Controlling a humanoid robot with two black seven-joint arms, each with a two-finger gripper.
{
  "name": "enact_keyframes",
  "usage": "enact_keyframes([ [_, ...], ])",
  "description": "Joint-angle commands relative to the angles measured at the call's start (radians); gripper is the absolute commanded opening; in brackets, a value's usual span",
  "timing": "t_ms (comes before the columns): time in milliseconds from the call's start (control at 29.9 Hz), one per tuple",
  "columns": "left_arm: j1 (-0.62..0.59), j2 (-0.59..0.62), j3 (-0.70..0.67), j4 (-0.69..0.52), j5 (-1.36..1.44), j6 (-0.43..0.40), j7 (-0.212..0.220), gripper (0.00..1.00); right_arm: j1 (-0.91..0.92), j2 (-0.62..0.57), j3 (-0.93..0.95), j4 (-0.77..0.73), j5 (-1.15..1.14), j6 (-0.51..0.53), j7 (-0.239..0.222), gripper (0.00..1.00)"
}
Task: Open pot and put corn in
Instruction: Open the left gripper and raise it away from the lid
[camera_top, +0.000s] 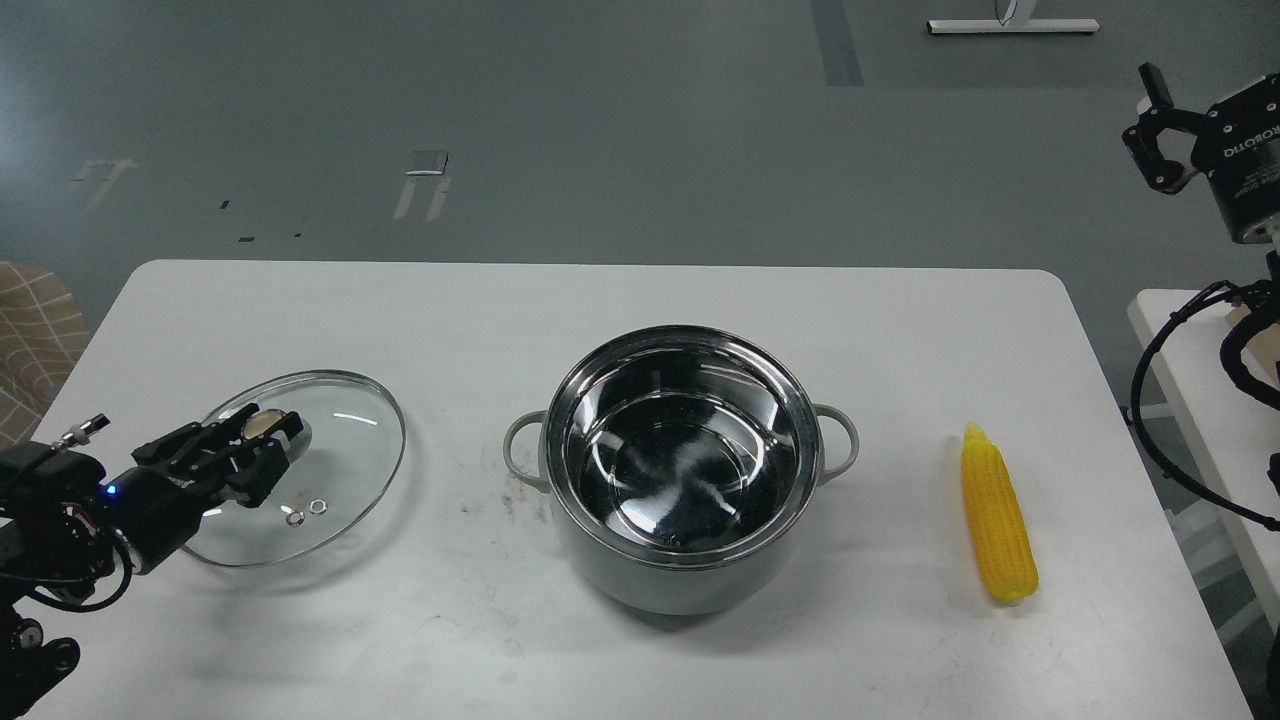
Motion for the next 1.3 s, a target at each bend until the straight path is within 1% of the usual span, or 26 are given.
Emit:
enact_keyframes([
  [0,-0.007,-0.014,-0.001,0.015,0.0,0.002,0.0,0.38,0.0,0.0,-0.002,-0.002,0.0,0.0,0.0,1.0],
  [33,-0.007,-0.013,0.0,0.015,0.0,0.002,0.0,0.42,0.0,0.0,-0.002,-0.002,0.0,0.0,0.0,1.0],
  [67,-0.007,-0.013,0.0,0.015,0.002,0.002,0.0,0.5,0.0,-0.001,-0.002,-0.002,0.0,0.0,0.0,1.0],
  [100,-0.005,-0.013,0.0,0.015,0.003,0.002,0.0,0.64,0.0,0.0,-0.002,-0.002,0.0,0.0,0.0,1.0],
  [134,-0.004,-0.013,0.0,0.015,0.003,0.002,-0.002,0.66,0.0,-0.001,-0.002,-0.002,0.0,0.0,0.0,1.0],
  [234,-0.002,-0.016,0.0,0.015,0.005,0.002,-0.002,0.67,0.0,-0.001,-0.002,-0.002,0.0,0.0,0.0,1.0],
  [334,-0.01,-0.014,-0.003,0.014,0.003,0.002,-0.002,0.71,-0.001,-0.003,-0.002,-0.002,0.0,0.0,0.0,1.0],
  [435,-0.015,-0.008,-0.001,0.003,0.003,0.002,-0.006,0.8,-0.003,-0.006,-0.002,0.0,0.0,0.0,0.0,1.0],
  [468,-0.016,-0.005,-0.004,0.0,0.003,0.002,-0.014,0.82,-0.009,-0.007,-0.002,0.001,0.0,0.0,0.0,1.0],
  [535,-0.022,-0.002,-0.013,0.0,0.003,0.002,-0.017,0.83,-0.017,-0.009,-0.002,0.007,0.0,0.0,0.0,1.0],
  [602,-0.062,-0.002,-0.026,0.0,-0.012,0.002,-0.017,0.84,-0.034,-0.01,-0.005,0.032,-0.015,0.0,-0.003,1.0],
  [669,-0.143,-0.005,-0.038,0.002,-0.116,0.002,-0.017,0.95,-0.058,-0.036,-0.04,0.05,-0.092,0.0,-0.005,1.0],
  [702,-0.165,-0.005,-0.038,0.002,-0.158,0.002,-0.017,0.97,-0.058,-0.05,-0.052,0.054,-0.135,0.0,-0.005,1.0],
  [736,-0.189,-0.005,-0.036,0.003,-0.196,0.0,-0.017,0.98,-0.057,-0.065,-0.06,0.06,-0.179,0.0,-0.003,1.0],
  [769,-0.25,-0.005,-0.032,0.003,-0.275,-0.009,-0.017,0.98,-0.058,-0.085,-0.063,0.078,-0.254,0.0,-0.003,1.0],
  [802,-0.281,-0.006,-0.027,0.003,-0.311,-0.011,-0.017,0.98,-0.06,-0.093,-0.063,0.09,-0.288,0.0,-0.003,1.0],
  [836,-0.35,-0.012,-0.021,0.009,-0.369,-0.023,-0.017,0.98,-0.067,-0.104,-0.065,0.118,-0.337,0.0,-0.003,1.0],
  [869,-0.424,-0.025,-0.024,0.012,-0.424,-0.056,-0.017,0.98,-0.074,-0.13,-0.069,0.151,-0.377,0.0,-0.003,1.0],
  [936,-0.488,-0.055,-0.027,0.012,-0.48,-0.107,-0.017,0.98,-0.092,-0.156,-0.072,0.184,-0.411,0.0,-0.003,1.0],
  [970,-0.548,-0.093,-0.035,0.012,-0.552,-0.173,-0.017,0.98,-0.113,-0.182,-0.074,0.225,-0.457,0.0,-0.005,1.0],
  [1003,-0.573,-0.112,-0.036,0.012,-0.595,-0.207,-0.017,0.98,-0.126,-0.193,-0.074,0.245,-0.485,0.0,-0.005,1.0],
  [1070,-0.652,-0.158,-0.041,0.012,-0.801,-0.314,-0.017,0.98,-0.159,-0.251,-0.074,0.323,-0.633,0.0,-0.011,1.0],
  [1170,-0.697,-0.166,-0.041,0.012,-0.987,-0.363,-0.017,0.98,-0.195,-0.299,-0.074,0.377,-0.764,0.0,-0.009,1.0],
  [1204,-0.716,-0.166,-0.041,0.012,-1.109,-0.403,-0.017,0.98,-0.225,-0.322,-0.074,0.418,-0.843,0.0,-0.009,1.0],
  [1237,-0.725,-0.164,-0.04,0.015,-1.228,-0.461,-0.017,0.98,-0.259,-0.348,-0.074,0.464,-0.912,0.0,-0.009,1.0],
  [1271,-0.726,-0.164,-0.04,0.019,-1.282,-0.494,-0.017,0.98,-0.279,-0.362,-0.074,0.487,-0.945,0.0,-0.011,1.0],
])
